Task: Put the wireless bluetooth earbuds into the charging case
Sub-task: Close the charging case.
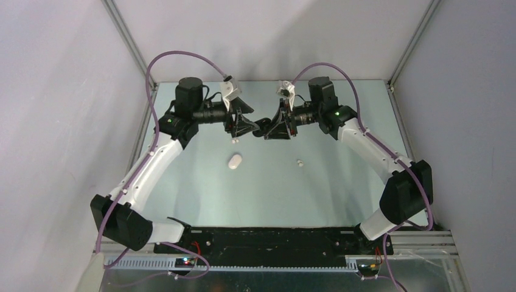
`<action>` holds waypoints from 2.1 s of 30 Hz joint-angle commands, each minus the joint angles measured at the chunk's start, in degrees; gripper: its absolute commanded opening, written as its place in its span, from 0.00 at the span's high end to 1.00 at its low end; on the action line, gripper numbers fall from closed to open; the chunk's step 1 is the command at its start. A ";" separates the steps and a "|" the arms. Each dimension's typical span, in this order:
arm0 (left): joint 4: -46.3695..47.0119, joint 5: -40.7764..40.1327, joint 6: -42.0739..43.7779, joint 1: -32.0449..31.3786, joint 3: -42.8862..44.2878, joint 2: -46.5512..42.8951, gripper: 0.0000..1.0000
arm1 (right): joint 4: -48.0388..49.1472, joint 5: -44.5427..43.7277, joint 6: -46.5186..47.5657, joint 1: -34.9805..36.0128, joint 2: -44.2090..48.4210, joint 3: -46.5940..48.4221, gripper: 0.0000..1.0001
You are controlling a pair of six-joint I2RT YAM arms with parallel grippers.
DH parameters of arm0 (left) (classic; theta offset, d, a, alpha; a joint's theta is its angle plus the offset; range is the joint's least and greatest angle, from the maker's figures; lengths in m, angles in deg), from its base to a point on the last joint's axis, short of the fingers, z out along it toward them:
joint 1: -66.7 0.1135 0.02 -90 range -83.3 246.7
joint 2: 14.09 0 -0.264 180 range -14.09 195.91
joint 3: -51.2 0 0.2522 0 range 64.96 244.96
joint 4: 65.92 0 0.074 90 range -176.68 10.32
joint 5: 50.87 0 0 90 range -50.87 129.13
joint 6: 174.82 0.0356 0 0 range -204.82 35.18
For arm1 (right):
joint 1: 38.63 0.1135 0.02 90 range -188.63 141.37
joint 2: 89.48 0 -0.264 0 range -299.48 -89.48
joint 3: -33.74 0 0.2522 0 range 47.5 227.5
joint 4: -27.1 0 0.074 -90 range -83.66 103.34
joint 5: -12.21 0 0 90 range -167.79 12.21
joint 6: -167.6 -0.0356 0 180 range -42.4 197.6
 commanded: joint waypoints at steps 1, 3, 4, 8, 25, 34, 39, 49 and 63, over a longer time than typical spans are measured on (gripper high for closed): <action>0.32 1.79 1.67 -0.03 -1.14 -1.49 0.29 | 1.08 1.08 1.09 0.07 2.65 -0.02 1.00; -0.18 0.40 3.17 -0.40 -1.24 -1.43 0.29 | 0.84 1.23 1.62 0.04 2.70 -0.03 1.00; -0.40 0.03 3.49 -0.46 -1.22 -1.31 0.29 | 0.71 1.25 1.91 0.12 2.76 -0.03 1.00; -1.22 -2.41 5.77 -0.54 -0.92 -0.61 0.30 | -0.18 1.15 3.17 0.23 3.15 0.02 1.00; -2.16 2.27 4.46 -0.53 1.58 -0.52 0.26 | 0.28 -0.01 2.76 -0.45 2.33 0.00 1.00; -2.35 3.84 3.65 -1.80 1.79 0.12 0.22 | 9.89 -0.12 -9.12 -2.17 -0.64 0.02 1.00; -2.78 4.76 5.31 -2.21 1.84 -0.53 0.24 | 13.72 -1.47 -15.84 -2.74 -2.63 0.04 1.00; -2.90 -1.60 8.75 -2.77 1.51 -1.30 0.30 | 18.92 -3.18 -24.02 -3.57 -6.00 0.02 1.00; -5.74 -33.81 2.16 1.03 -4.69 -7.58 0.20 | -10.15 -10.86 -13.56 -14.90 -11.28 -3.10 1.00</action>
